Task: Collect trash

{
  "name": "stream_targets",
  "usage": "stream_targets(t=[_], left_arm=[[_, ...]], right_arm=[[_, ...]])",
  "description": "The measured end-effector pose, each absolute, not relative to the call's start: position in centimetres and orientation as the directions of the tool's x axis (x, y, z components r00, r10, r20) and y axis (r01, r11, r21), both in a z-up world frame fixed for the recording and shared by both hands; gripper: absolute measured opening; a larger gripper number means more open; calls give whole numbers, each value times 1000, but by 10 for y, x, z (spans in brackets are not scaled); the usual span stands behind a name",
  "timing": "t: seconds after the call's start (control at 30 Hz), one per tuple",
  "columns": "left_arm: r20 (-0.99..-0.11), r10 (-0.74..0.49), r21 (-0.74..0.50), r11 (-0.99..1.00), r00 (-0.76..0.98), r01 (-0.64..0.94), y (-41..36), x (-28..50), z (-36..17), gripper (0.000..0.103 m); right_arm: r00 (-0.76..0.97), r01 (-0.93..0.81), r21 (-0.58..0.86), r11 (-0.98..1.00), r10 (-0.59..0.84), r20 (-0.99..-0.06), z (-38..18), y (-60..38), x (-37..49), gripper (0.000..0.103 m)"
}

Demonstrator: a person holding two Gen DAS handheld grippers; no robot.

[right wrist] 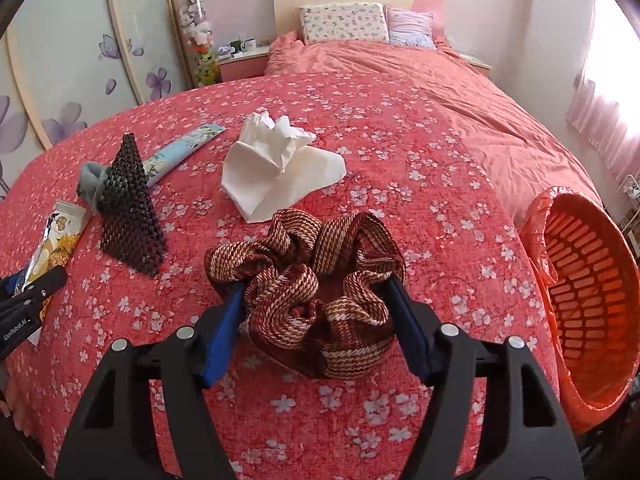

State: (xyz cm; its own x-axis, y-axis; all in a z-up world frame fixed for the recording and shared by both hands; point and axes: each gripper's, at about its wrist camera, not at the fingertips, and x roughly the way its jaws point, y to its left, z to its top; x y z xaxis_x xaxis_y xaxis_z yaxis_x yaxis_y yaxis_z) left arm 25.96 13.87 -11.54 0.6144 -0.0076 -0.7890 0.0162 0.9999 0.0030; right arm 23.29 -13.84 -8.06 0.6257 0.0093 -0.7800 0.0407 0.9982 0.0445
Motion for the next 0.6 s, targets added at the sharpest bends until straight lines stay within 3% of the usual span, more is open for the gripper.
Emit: stream_targets(t=[0.3,0.6], left_arm=[[-798,-9,15,999,603,35,130,258,-119,79],[-805,-19,33,997,593,77,135,259,-118,80]], right_arm=[[632,30,55,998,24,-775,-82,-145,231,70],[632,29,57,998,25,-775,-83,-146,231,70]])
